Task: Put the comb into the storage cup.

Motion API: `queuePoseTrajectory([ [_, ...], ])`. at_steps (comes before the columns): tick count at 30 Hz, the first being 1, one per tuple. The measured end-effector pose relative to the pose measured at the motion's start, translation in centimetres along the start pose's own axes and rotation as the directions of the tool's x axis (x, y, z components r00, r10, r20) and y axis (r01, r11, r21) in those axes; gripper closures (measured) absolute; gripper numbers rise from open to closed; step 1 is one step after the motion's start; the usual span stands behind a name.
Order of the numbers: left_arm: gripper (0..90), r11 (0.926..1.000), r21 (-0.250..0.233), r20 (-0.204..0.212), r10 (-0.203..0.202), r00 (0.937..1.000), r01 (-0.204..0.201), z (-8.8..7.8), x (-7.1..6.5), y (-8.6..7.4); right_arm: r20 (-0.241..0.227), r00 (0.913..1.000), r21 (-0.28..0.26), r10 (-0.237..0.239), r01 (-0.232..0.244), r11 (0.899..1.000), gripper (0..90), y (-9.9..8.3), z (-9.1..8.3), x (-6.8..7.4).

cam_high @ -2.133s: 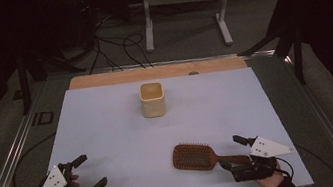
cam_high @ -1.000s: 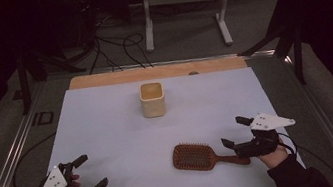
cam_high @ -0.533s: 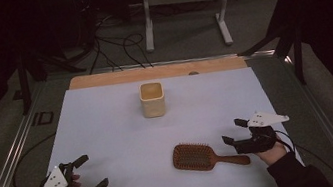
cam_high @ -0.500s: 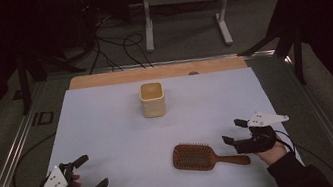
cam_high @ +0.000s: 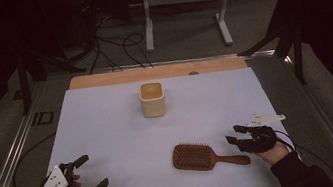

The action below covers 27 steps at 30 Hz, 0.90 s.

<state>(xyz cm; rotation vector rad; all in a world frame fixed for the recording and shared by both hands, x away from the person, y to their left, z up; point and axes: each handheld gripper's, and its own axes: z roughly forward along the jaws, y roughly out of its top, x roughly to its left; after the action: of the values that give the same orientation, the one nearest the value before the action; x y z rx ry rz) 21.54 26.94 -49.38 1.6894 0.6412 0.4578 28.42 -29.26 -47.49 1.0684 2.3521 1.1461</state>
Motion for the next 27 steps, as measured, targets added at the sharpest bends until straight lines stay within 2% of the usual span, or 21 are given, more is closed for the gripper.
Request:
queuePoseTrajectory([
  [4,0.2,1.0,-0.002,0.001,0.001,1.0,-0.001,0.0,0.0,0.0,0.02,0.9994,0.05,-0.027,0.026,0.998,59.6,-0.2,0.2,0.1],
  [10,0.2,1.0,0.0,0.002,0.001,1.0,-0.001,0.0,0.0,0.0,0.049,0.9964,0.106,-0.069,0.064,0.992,85.0,-0.6,0.5,0.1],
  [11,0.2,1.0,0.0,0.002,0.001,1.0,-0.001,0.0,0.0,0.0,0.049,0.9964,0.106,-0.069,0.064,0.992,85.0,-0.6,0.5,0.1],
  [12,0.2,1.0,0.003,0.003,0.0,1.0,0.0,0.0,0.0,0.0,0.053,0.9956,0.125,-0.077,0.07,0.99,89.5,-0.7,0.6,0.1],
  [19,0.2,1.0,0.005,0.006,-0.001,1.0,0.001,0.1,0.0,0.0,0.016,0.9934,0.186,-0.113,0.108,0.977,90.0,-1.3,0.7,0.2],
  [23,0.2,0.9999,0.009,0.009,0.004,1.0,-0.004,0.1,0.0,0.0,-0.02,0.9924,0.207,-0.121,0.123,0.97,90.0,-1.7,0.7,0.6],
  [27,0.2,1.0,0.006,0.007,0.001,1.0,-0.001,0.1,0.0,0.0,-0.031,0.9924,0.218,-0.119,0.123,0.968,90.0,-2.1,0.8,0.8],
])
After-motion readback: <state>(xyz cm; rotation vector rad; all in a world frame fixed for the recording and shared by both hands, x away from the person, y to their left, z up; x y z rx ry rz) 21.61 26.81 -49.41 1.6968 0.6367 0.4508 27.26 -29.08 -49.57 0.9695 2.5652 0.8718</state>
